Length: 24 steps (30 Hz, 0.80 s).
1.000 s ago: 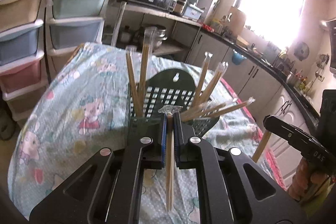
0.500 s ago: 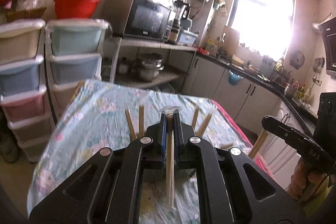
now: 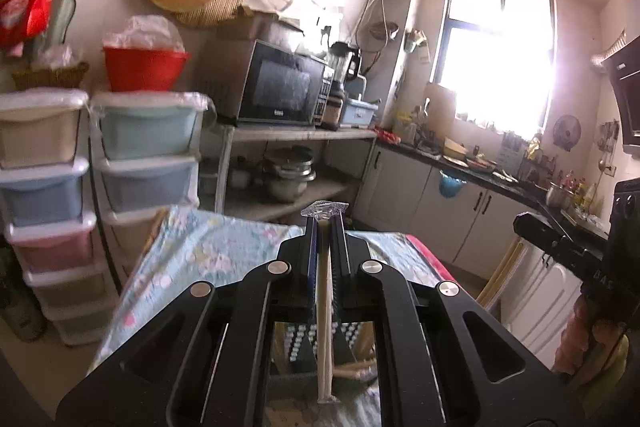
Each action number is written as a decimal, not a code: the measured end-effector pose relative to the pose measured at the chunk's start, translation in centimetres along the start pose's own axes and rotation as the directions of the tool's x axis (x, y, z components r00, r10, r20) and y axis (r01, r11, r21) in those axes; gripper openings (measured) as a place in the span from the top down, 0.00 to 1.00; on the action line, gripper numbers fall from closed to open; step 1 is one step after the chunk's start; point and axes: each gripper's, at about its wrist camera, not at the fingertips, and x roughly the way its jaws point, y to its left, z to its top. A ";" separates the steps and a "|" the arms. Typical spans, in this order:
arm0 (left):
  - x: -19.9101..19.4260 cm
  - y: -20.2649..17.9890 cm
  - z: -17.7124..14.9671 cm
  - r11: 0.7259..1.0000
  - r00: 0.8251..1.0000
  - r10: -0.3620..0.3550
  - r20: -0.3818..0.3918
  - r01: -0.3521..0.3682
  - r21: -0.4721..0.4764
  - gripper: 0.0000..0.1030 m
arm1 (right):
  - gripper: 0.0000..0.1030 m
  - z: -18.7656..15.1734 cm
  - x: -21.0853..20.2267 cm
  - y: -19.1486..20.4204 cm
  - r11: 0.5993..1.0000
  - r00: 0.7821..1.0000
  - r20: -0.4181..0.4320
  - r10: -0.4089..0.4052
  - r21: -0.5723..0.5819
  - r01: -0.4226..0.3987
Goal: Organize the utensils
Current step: 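Lift both held chopsticks upright and lower them into the green caddy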
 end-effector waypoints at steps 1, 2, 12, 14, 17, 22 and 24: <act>0.0 -0.1 0.3 1.000 1.000 0.005 0.008 -0.005 0.003 0.97 | 0.95 0.4 0.0 -0.1 1.000 1.000 0.012 -0.006 -0.004 0.006; 0.0 -0.1 0.4 1.000 1.000 0.008 0.015 -0.008 0.005 0.97 | 0.95 0.7 0.0 0.0 1.000 1.000 0.021 -0.011 -0.008 0.011; 0.6 -1.1 3.0 0.999 0.995 0.037 0.092 -0.040 0.036 0.97 | 0.95 3.2 1.4 0.4 0.991 0.991 0.105 -0.084 -0.098 0.094; 1.0 -1.2 3.4 0.998 0.994 0.043 0.103 -0.048 0.044 0.97 | 0.95 3.3 2.0 0.1 0.991 0.991 0.106 -0.085 -0.095 0.095; 2.0 -1.0 3.5 0.998 0.994 0.052 0.100 -0.056 0.040 0.97 | 0.95 3.2 3.1 -0.1 0.991 0.992 0.094 -0.087 -0.089 0.096; 3.7 -0.2 2.7 0.998 0.995 0.062 0.072 -0.064 0.020 0.97 | 0.95 2.1 4.8 -0.8 0.995 0.995 0.062 -0.080 -0.060 0.083; 4.3 0.0 2.0 0.997 0.996 0.068 0.059 -0.069 0.022 0.97 | 0.95 1.7 5.3 -0.9 0.996 0.996 0.051 -0.073 -0.054 0.076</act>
